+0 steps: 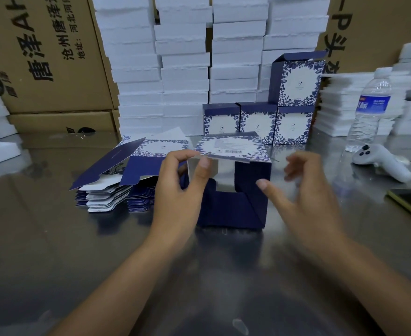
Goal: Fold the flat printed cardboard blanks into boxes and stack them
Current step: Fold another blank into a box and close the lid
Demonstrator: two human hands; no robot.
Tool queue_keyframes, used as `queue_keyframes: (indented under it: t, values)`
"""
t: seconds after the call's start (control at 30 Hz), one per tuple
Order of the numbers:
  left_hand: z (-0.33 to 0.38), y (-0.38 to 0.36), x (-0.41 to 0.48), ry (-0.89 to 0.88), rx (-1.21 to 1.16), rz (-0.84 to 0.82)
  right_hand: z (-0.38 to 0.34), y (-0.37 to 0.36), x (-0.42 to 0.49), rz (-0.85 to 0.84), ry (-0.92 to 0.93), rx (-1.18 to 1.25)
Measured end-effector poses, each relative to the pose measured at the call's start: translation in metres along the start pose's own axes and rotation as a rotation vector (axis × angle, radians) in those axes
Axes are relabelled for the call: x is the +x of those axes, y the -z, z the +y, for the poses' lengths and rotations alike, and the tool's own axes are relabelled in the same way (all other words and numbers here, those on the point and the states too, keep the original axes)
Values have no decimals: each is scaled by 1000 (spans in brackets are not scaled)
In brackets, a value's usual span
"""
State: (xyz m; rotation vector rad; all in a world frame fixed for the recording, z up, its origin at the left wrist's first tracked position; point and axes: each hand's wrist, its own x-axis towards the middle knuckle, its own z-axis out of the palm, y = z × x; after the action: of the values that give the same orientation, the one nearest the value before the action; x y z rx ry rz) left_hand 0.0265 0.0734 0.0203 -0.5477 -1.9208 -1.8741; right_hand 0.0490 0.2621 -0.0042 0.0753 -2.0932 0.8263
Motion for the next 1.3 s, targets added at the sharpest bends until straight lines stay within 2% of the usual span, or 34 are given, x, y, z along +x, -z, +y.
queue_keyframes:
  t: [0.07, 0.17, 0.33, 0.4, 0.5, 0.63, 0.8, 0.9, 1.1, 1.3]
  values:
    - [-2, -2, -3, 12, 22, -70, -6, 2, 1, 50, 110, 64]
    - [-6, -3, -7, 16, 23, -176, -14, 6, 4, 63, 236, -11]
    - [-12, 1, -4, -27, -13, -406, -13, 15, 13, 223, 220, -41]
    - [-14, 0, -5, -42, -2, -440, -8, 20, 17, 272, 223, -24]
    - [-18, -2, -5, -41, 1, -395, -8, 24, 20, 339, 223, 57]
    - [-26, -1, -3, 0, 114, -298, -7, 23, 19, 360, 286, 10]
    - [-27, 1, -4, -181, 447, -185, -12, 18, 12, 347, 393, 0]
    - [-21, 3, -4, -255, 551, -136, -15, 15, 7, 331, 424, -7]
    - [-8, 5, -4, -409, 679, -82, -21, 15, 5, 313, 453, 48]
    - [-6, 6, -3, -382, 698, -55, -21, 13, 3, 294, 455, 55]
